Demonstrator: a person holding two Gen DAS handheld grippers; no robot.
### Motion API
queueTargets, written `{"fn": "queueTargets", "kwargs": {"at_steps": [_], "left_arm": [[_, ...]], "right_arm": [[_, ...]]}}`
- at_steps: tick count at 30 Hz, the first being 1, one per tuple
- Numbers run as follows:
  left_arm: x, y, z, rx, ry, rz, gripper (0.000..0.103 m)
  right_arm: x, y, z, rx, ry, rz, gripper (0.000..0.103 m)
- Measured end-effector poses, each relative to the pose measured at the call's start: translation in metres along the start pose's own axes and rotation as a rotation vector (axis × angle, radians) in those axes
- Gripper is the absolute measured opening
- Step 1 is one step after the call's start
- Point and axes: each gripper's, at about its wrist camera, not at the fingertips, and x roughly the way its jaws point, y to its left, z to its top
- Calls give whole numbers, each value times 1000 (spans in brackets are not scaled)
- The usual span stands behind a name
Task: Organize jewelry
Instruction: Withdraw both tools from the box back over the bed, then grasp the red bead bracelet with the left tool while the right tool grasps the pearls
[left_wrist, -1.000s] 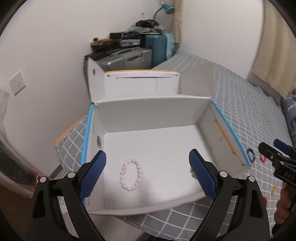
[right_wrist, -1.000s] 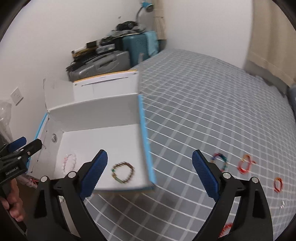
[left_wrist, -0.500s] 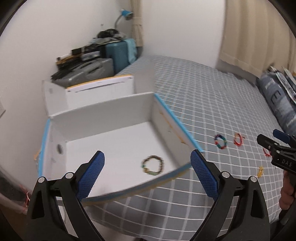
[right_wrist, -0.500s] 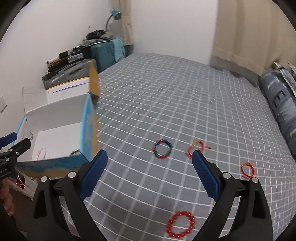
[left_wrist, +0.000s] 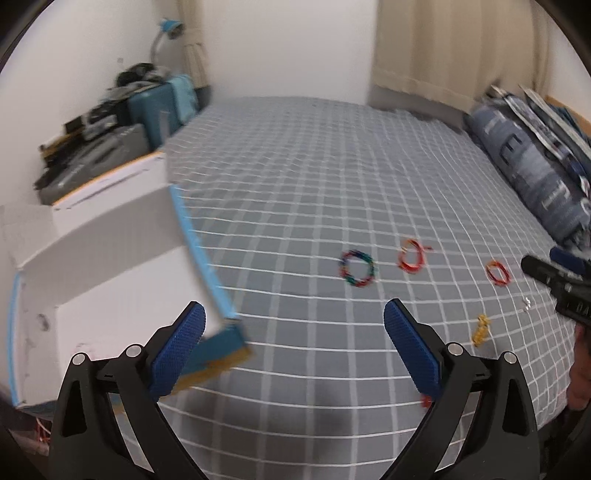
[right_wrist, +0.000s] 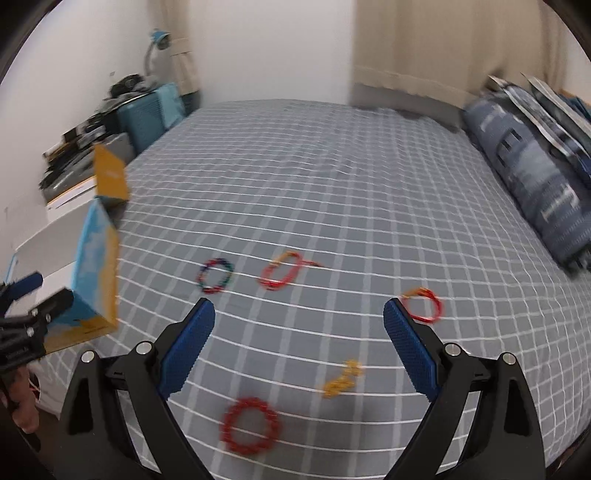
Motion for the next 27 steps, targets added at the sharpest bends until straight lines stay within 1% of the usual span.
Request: {"fn": "queueTargets", "kwargs": {"at_steps": [3, 6, 13, 14, 16, 18, 20, 21, 23, 25, 27], "left_arm": [[16, -30, -2, 38, 22, -27, 96], [28, -59, -5, 61, 41, -72, 96], [46, -99, -13, 80, 63, -131, 96], [49, -104, -16, 82, 70, -141, 96], [54, -110, -21, 88, 80, -160, 96], [60, -116, -27, 98, 92, -170, 96], [68, -119, -36, 95, 110, -202, 96], [71, -120, -40, 95, 117, -210, 96], [78, -120, -52, 101, 139, -206, 96], [85, -121, -61, 100, 161, -217, 96], [92, -123, -69, 104, 185, -221, 95]], "right_arm": [[4, -34, -5, 33, 13, -26, 89], [11, -66, -14, 64, 29, -56, 89], [33, -136, -32, 125, 74, -110, 89], [39, -147, -34, 136, 86, -123, 89], [47, -161, -38, 148, 103, -136, 85], [57, -177, -42, 160, 124, -147, 83], [67, -191, -46, 177, 143, -150, 81], [76, -200, -49, 188, 161, -152, 78], [89, -212, -54, 202, 190, -161, 74], [99, -221, -59, 221, 212, -159, 73], [109, -229, -66, 239, 236, -153, 69]]}}
